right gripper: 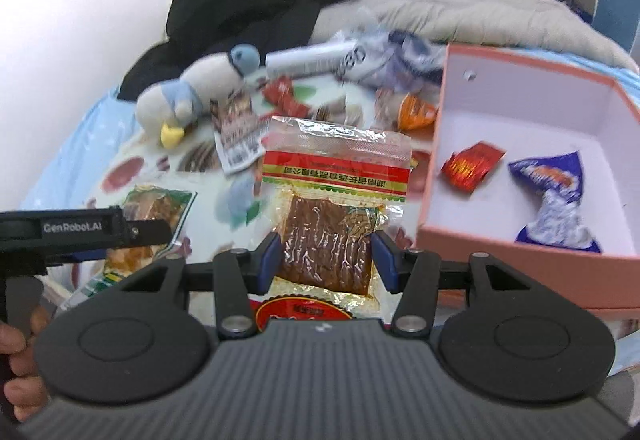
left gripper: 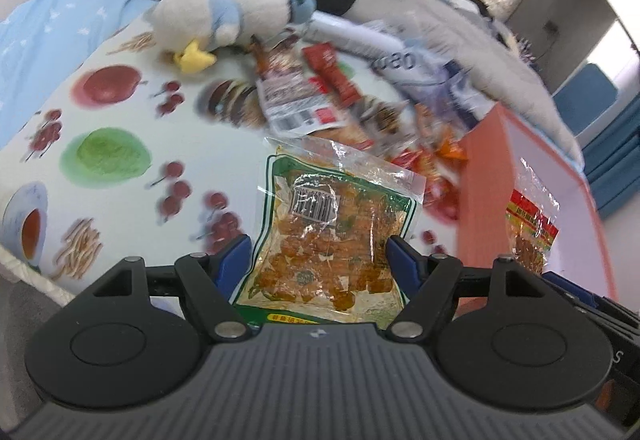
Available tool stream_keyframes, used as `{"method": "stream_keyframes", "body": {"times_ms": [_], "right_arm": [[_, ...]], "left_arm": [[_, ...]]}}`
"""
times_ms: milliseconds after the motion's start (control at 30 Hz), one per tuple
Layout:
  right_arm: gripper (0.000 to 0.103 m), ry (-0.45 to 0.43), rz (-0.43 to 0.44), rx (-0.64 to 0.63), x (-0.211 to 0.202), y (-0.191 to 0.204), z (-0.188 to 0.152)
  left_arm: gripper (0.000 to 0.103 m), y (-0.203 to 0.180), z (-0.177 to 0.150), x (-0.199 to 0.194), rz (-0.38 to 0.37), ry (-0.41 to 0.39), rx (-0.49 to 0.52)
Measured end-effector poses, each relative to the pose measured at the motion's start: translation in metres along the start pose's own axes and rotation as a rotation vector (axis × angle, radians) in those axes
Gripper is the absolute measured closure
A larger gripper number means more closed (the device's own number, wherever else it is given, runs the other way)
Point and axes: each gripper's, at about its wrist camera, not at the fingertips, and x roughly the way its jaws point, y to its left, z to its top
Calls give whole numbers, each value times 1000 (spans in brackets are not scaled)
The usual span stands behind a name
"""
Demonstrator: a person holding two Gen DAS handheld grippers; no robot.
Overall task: Organize snacks
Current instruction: 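Drop the clear bag into the pink box while the right tool releases its packet there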
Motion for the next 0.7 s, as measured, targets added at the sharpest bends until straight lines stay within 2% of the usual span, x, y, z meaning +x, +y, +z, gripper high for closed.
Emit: {"method": "stream_keyframes", "body": {"times_ms": [400, 700], "right_arm": [[50, -116, -43, 48, -58, -33, 22], [50, -164, -107, 121, -85, -81, 22]], "left_arm": [[25, -76, 18, -25, -144, -37, 110], [25, -154, 23, -11, -229, -34, 208]]}}
